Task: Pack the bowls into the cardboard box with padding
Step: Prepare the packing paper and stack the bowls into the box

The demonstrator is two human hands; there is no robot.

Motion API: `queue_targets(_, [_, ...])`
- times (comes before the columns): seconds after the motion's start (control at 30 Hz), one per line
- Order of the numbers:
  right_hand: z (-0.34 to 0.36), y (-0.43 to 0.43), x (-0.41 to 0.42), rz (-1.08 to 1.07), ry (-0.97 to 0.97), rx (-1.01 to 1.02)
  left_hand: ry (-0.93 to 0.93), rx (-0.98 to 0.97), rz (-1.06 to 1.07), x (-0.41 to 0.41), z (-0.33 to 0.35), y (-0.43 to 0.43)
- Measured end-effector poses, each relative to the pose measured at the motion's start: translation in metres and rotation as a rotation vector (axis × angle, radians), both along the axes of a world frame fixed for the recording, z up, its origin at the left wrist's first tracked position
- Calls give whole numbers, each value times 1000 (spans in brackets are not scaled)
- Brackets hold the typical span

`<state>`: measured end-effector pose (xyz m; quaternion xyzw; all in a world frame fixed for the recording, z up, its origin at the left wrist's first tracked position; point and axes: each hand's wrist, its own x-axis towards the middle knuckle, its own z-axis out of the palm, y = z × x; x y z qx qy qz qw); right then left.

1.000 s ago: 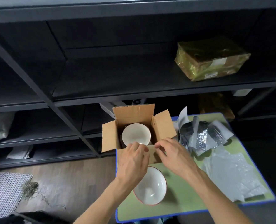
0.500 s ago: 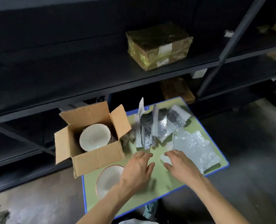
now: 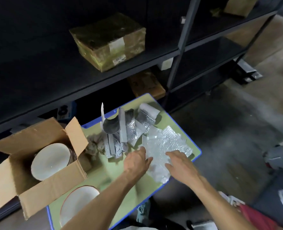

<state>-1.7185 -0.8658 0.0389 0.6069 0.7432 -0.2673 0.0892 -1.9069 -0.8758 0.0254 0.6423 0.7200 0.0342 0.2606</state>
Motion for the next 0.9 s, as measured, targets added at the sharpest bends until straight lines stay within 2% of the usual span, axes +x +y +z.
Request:
queue_targets(0.17, [-6,3,4,-22,4,-41,-124,-11,126,2,-16,1])
queue_targets(0.47, [-4,17,-7,-127,16,-46,-448,80,307,-25,-9,-11])
queue_targets(0.73, [23,34,-44,-263,268,-154,-605,175,479,-64,16,-41])
queue_targets(0.9, [28,36,-69,-222,398,-254,-560,135,544,-77,16,-75])
